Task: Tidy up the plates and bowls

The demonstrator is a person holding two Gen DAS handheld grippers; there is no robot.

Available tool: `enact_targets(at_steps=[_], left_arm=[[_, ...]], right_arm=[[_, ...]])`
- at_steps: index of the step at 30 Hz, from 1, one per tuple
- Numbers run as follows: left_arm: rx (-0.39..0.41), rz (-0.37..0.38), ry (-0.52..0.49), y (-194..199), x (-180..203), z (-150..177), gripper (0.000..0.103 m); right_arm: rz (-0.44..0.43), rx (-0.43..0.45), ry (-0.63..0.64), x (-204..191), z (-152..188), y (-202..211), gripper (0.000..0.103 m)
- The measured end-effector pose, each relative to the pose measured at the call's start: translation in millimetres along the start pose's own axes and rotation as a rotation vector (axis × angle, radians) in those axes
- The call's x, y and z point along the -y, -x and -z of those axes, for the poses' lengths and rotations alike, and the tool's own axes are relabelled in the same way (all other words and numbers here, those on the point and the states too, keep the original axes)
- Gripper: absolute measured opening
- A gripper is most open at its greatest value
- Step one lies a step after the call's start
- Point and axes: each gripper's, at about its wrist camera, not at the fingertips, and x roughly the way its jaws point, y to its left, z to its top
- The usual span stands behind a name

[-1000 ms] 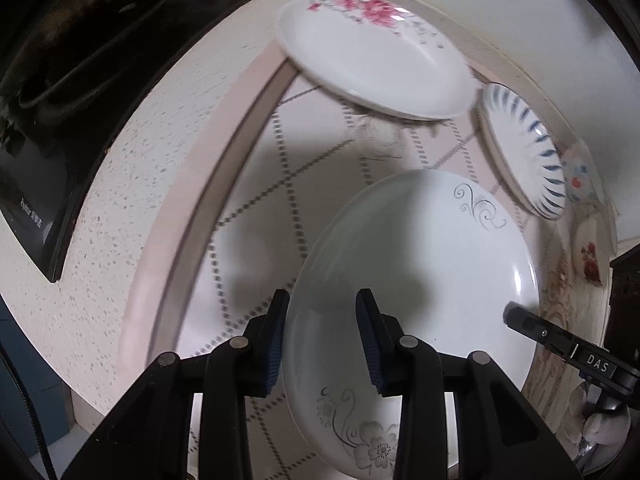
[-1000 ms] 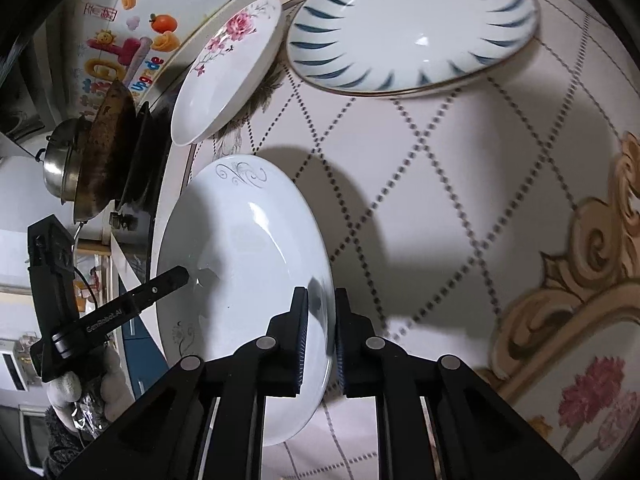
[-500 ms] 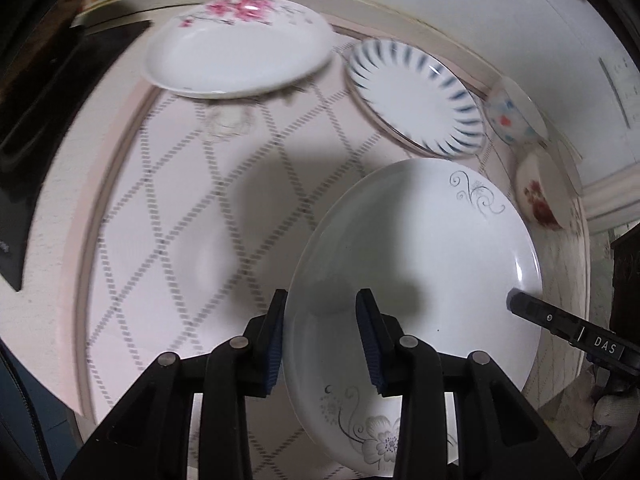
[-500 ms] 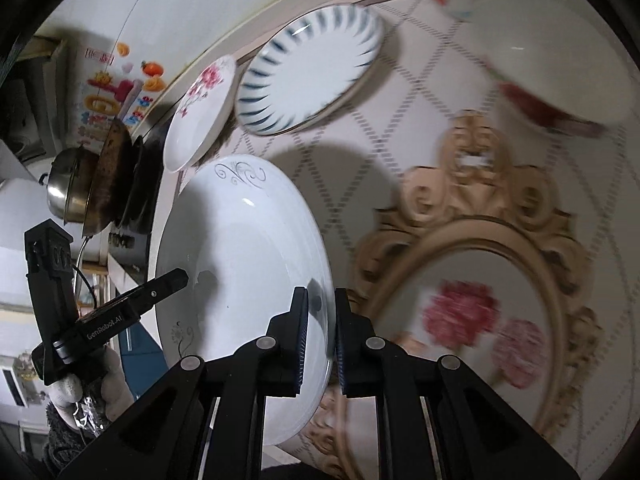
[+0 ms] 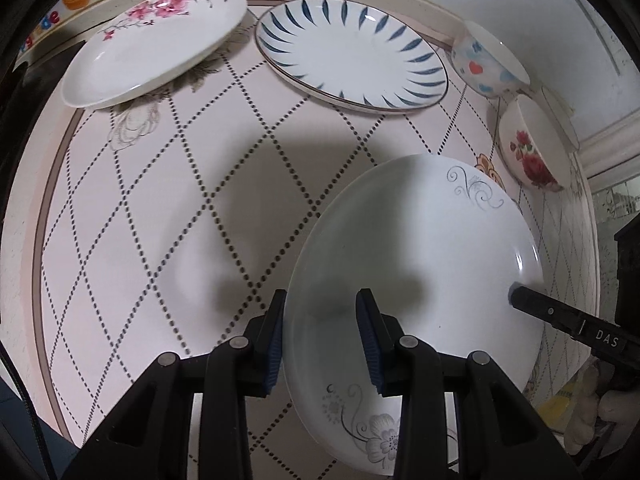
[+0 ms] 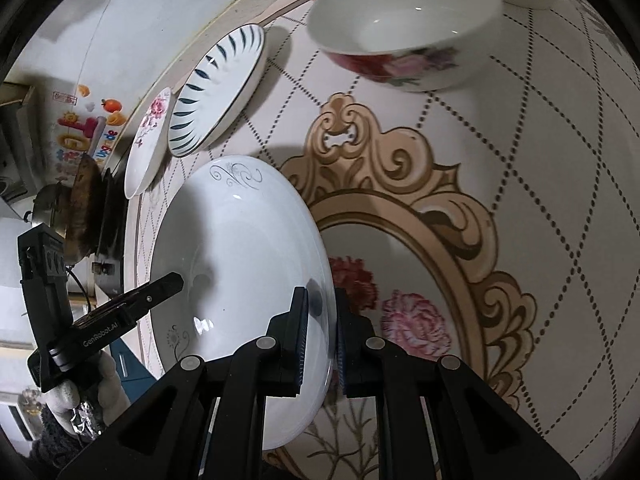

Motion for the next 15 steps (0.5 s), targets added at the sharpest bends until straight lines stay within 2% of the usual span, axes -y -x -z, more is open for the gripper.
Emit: enact_targets(at_steps=[15], left_arm=[[-0.013,-0.029,-0.043,-10.7,9.6,1.8,0.031]], right_arm=[[0.014,-0.010,-0.017,9.6,-0.1,1.4,0.014]])
